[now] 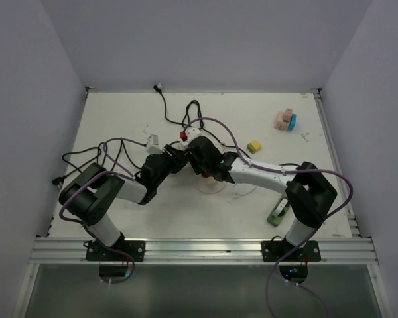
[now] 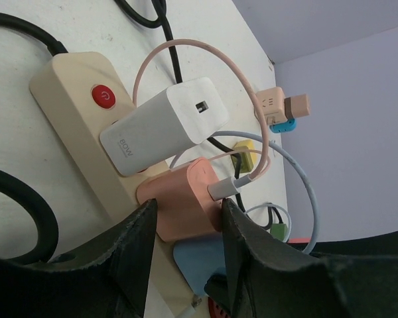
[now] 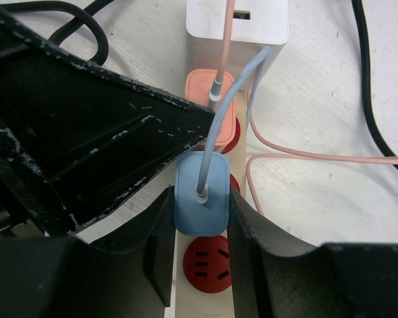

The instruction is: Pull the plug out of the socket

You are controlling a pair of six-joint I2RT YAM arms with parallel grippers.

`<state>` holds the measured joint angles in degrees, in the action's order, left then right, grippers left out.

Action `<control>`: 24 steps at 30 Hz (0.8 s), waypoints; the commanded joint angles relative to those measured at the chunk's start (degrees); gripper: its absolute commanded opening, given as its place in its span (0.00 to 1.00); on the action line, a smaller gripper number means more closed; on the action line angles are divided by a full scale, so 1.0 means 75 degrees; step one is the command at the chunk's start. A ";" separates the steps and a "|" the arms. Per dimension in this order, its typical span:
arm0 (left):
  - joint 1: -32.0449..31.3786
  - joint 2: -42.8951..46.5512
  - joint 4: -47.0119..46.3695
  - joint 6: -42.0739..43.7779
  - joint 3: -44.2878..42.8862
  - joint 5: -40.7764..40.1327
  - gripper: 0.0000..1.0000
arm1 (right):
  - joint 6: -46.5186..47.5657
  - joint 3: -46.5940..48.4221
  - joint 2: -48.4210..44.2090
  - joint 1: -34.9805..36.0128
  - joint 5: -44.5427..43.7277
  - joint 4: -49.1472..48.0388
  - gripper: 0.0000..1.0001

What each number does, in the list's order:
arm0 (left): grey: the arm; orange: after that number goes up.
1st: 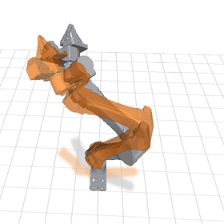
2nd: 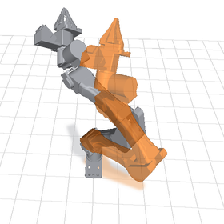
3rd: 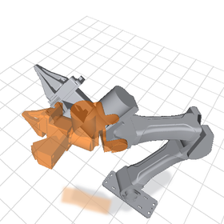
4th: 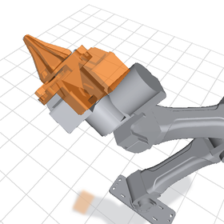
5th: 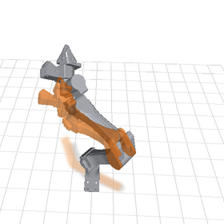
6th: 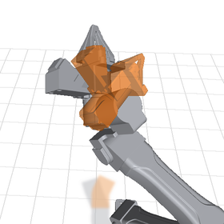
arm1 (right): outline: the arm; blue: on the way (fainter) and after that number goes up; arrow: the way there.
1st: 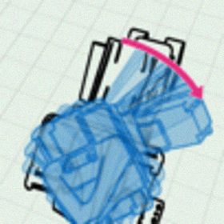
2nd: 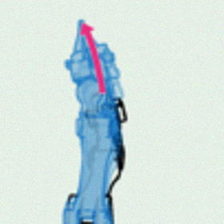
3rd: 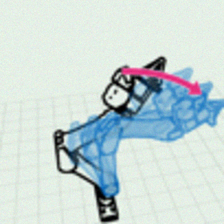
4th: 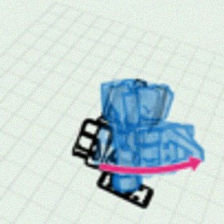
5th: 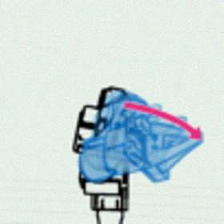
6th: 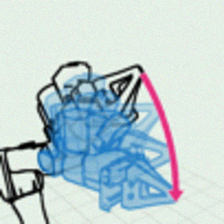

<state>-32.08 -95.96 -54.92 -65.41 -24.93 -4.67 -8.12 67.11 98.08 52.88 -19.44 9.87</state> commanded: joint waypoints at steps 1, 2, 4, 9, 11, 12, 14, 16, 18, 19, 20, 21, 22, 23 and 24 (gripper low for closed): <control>-0.0001 -0.0729 0.3420 0.0858 0.0523 -0.0573 0.45 | -0.0931 0.0450 -0.1300 -0.0347 0.0563 -0.2089 0.00; -0.0001 -0.0740 0.3420 0.0869 0.0523 -0.0573 0.45 | -0.1293 0.0473 -0.1358 -0.0545 0.0681 -0.2020 0.00; -0.0001 -0.0740 0.3420 0.0869 0.0511 -0.0573 0.45 | -0.1541 0.0695 -0.1418 -0.0629 0.0788 -0.1645 0.00; -0.0001 -0.0740 0.3467 0.0881 0.0488 -0.0585 0.45 | -0.1976 0.1001 -0.1511 -0.0735 0.0812 -0.1339 0.00; -0.0001 -0.0740 0.3467 0.0869 0.0488 -0.0585 0.45 | -0.1650 0.1001 -0.1523 -0.0700 0.0717 -0.1339 0.00; -0.0001 -0.0752 0.3490 0.0881 0.0476 -0.0596 0.45 | -0.1509 0.1059 -0.1511 -0.0688 0.0752 -0.1339 0.00; -0.0024 -0.0763 0.3513 0.0881 0.0429 -0.0608 0.45 | -0.0786 0.1188 -0.1418 -0.0432 0.0823 -0.1339 0.00; -0.0059 -0.0775 0.3584 0.0893 0.0383 -0.0632 0.45 | -0.0104 0.1550 -0.1138 -0.0139 0.0834 -0.1154 0.00; -0.0071 -0.0775 0.3619 0.0893 0.0371 -0.0667 0.45 | 0.0671 0.2017 -0.0892 0.0237 0.0601 -0.0861 0.00; -0.0094 -0.0787 0.3631 0.0881 0.0359 -0.0678 0.45 | 0.0951 0.2137 -0.0739 0.0377 0.0461 -0.0766 0.00; -0.0094 -0.0775 0.3642 0.0893 0.0359 -0.0690 0.45 | 0.1023 0.2196 -0.0726 0.0437 0.0355 -0.0742 0.00; -0.0094 -0.0775 0.3654 0.0893 0.0347 -0.0690 0.45 | 0.1163 0.2219 -0.0703 0.0495 0.0250 -0.0823 0.00; -0.0106 -0.0775 0.3654 0.0893 0.0336 -0.0690 0.45 | 0.1304 0.2266 -0.0680 0.0519 0.0144 -0.0777 0.00; -0.0106 -0.0787 0.3677 0.0893 0.0335 -0.0690 0.45 | 0.1224 0.2348 -0.0656 0.0531 0.0062 -0.0649 0.00; -0.0106 -0.0787 0.3689 0.0893 0.0324 -0.0702 0.45 | 0.1142 0.2302 -0.0679 0.0531 0.0026 -0.0659 0.00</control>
<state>-32.64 -95.59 -54.78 -65.47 -26.37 -5.69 -3.53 74.46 98.72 52.88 -19.11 19.20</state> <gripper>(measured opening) 0.461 0.346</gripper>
